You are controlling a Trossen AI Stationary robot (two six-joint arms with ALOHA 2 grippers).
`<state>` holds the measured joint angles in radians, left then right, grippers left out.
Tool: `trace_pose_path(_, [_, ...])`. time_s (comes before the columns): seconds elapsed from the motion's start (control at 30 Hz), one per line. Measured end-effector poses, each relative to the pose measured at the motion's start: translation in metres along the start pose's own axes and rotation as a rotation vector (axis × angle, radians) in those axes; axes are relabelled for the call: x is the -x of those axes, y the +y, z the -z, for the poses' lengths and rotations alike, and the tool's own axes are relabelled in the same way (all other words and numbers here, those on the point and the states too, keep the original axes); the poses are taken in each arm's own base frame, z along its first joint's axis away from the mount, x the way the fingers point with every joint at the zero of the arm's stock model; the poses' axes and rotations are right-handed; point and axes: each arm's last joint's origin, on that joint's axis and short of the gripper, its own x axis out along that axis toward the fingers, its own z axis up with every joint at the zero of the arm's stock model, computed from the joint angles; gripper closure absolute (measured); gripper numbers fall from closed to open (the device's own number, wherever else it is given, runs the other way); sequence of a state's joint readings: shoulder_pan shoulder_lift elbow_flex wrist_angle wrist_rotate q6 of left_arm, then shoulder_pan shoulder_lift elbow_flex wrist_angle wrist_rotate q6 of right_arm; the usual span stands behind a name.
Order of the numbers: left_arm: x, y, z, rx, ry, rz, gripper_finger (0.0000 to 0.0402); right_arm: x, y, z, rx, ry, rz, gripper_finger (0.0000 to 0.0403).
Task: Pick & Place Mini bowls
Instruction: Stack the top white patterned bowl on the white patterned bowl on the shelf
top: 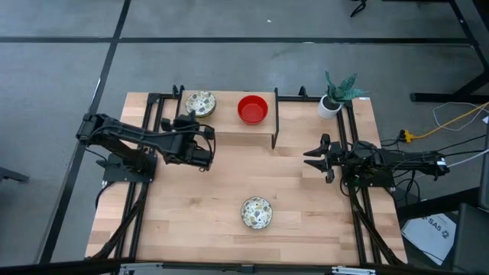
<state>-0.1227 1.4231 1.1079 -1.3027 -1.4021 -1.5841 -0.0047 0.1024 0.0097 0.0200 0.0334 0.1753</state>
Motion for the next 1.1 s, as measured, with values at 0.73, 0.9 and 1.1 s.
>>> trace_pose_path(0.73, [-0.016, -0.037, -0.029, -0.355, 0.106, 0.128, 0.04, 0.0, 0.0, 0.0, 0.0, 0.0, 0.0, 0.0263])
trace_pose_path(0.9, [-0.013, -0.032, -0.07, -0.529, 0.143, 0.275, 0.0399, 0.0, 0.0, 0.0, 0.0, 0.0, 0.0, 0.0263])
trace_pose_path(1.1, [-0.038, -0.008, -0.083, -0.542, 0.324, 0.483, 0.0399, 0.0, 0.0, 0.0, 0.0, 0.0, -0.001, 0.0263])
